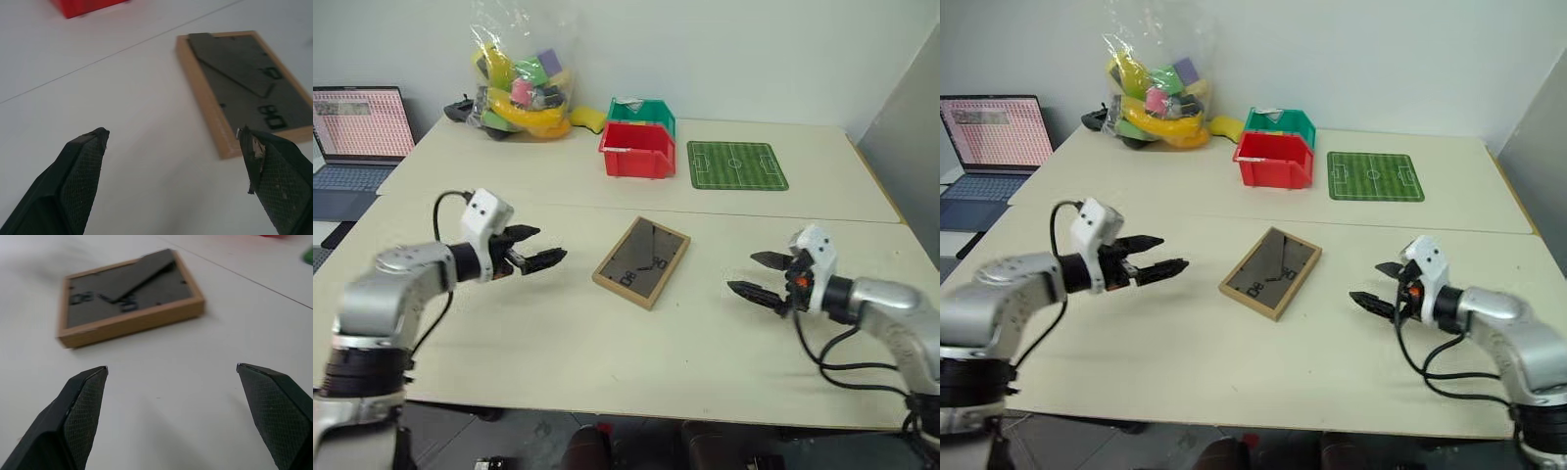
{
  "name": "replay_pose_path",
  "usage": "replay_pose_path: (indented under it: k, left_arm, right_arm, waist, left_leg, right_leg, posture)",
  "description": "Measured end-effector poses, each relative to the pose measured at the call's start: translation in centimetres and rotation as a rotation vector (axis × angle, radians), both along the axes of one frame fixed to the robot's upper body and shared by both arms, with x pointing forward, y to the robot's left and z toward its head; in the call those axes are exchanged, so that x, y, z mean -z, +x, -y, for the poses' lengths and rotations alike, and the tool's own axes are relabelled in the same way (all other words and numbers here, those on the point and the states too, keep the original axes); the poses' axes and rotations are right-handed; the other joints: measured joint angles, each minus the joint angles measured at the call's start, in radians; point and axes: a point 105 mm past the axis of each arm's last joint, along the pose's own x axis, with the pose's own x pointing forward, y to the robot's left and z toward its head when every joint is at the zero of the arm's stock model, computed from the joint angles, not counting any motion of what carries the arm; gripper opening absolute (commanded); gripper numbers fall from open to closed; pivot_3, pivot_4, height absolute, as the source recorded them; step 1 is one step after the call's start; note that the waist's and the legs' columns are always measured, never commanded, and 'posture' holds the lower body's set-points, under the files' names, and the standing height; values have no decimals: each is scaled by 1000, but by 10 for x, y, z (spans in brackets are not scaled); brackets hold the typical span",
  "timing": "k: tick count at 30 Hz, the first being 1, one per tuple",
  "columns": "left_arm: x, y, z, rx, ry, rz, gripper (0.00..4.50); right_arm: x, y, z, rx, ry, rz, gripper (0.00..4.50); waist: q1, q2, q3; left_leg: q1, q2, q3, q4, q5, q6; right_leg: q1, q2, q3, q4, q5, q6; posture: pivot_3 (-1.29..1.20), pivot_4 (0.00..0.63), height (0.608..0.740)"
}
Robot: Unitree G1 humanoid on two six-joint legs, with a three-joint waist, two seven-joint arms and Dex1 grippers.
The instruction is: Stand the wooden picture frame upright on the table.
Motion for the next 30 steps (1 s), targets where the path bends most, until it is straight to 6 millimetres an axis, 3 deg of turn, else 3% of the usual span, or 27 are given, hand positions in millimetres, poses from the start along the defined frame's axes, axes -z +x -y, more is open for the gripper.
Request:
replay_pose_path:
  k: [6, 10, 13, 16, 21, 25, 30]
  left_arm:
    - [9, 5, -1, 54, 24, -50, 4500]
    - [0, 16, 3, 51, 21, 1, 4500]
    - [6, 35, -1, -51, 39, 53, 3999]
    - [24, 49, -2, -147, 31, 50, 3221]
    - [44, 67, 22, -234, 17, 85, 2328]
    - [63, 74, 39, -258, 32, 64, 1476]
    - [72, 74, 45, -244, 46, 43, 523]
  right_arm:
    - [-5, -1, 2, -37, -17, -21, 4475]
    - [-4, 10, -2, 11, -15, 17, 4475]
    - [3, 22, -1, 110, 5, 31, 3945]
    - [17, 31, -6, 186, 11, 21, 3080]
    - [42, 44, -34, 231, -9, 4, 2090]
    - [56, 59, -47, 311, -5, 4, 1170]
    - [67, 69, -60, 348, -9, -4, 91]
  waist:
    - [2, -1, 0]
    - [3, -1, 0]
    - [3, -1, 0]
    - [2, -1, 0]
    - [4, -1, 0]
    - [2, -2, -1]
    - [2, -2, -1]
  left_leg:
    - [-2, 0, 0, 1, 0, 0]
    - [-3, 1, 0, 1, 0, 0]
    - [-2, 1, -1, 1, 0, 0]
    - [-3, 1, -1, 1, 0, 0]
    - [-5, 1, -2, 3, 0, 0]
    - [-5, 1, -1, 3, 0, 0]
    - [-4, 1, -1, 3, 0, 0]
  right_leg:
    - [-1, 0, 0, 0, 0, 0]
    - [-1, 0, 0, 0, 0, 0]
    - [-1, 0, 1, 0, 0, 0]
    - [-2, 0, 2, 1, 0, 0]
    - [-2, -1, 3, 1, 0, 0]
    - [-3, -1, 3, 1, 0, 0]
    - [-3, -1, 2, 2, 0, 0]
  posture:
    - [0, 150, 740]
    - [0, 150, 740]
    - [0, 150, 740]
    - [0, 150, 740]
    - [0, 150, 740]
    - [0, 150, 740]
    - [0, 150, 740]
